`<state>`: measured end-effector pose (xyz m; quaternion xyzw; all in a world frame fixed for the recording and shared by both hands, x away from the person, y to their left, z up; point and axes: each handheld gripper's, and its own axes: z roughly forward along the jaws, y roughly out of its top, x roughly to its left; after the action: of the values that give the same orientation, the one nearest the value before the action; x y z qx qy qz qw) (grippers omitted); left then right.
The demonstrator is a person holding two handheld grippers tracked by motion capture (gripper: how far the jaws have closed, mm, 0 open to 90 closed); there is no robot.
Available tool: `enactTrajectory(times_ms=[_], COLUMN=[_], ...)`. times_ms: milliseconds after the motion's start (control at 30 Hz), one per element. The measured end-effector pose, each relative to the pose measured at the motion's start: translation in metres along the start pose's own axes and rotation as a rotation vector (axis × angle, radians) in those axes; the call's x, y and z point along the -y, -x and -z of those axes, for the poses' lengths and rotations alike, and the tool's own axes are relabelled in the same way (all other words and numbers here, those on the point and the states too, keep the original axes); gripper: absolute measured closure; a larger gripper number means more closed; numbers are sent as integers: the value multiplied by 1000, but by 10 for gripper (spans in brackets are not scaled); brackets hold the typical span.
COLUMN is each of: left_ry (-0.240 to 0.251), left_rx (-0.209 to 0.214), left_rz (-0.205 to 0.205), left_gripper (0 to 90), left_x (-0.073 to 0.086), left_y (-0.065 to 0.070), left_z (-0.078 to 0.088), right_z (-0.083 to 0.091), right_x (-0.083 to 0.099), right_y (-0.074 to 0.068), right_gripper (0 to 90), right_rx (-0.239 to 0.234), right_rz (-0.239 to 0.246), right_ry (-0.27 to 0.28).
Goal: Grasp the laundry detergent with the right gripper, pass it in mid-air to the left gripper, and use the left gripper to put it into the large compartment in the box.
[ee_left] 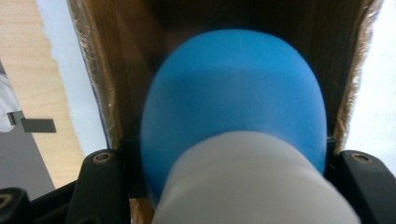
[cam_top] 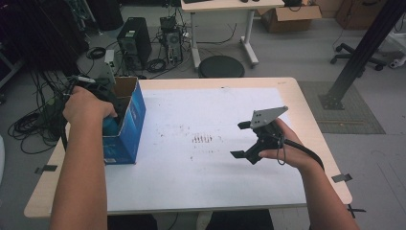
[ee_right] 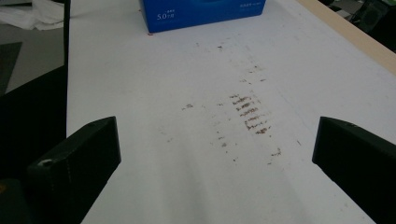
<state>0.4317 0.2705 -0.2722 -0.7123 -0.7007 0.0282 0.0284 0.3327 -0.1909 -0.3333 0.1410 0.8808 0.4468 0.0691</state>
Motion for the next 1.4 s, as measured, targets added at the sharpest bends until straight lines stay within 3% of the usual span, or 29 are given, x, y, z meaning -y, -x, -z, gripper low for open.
enactTrajectory(times_ms=[900,1400], left_ry=[-10,-6], left_rx=[-4,6], left_rz=[-22,-17], left_gripper=[387,385], left_x=[-3,-1], left_y=[-3,-5], left_z=[-22,-23], right_z=[4,4], right_x=[1,1], right_y=[-1,-2], right_gripper=[11,10], right_rx=[7,-3], right_rz=[-4,-2], right_ry=[2,1])
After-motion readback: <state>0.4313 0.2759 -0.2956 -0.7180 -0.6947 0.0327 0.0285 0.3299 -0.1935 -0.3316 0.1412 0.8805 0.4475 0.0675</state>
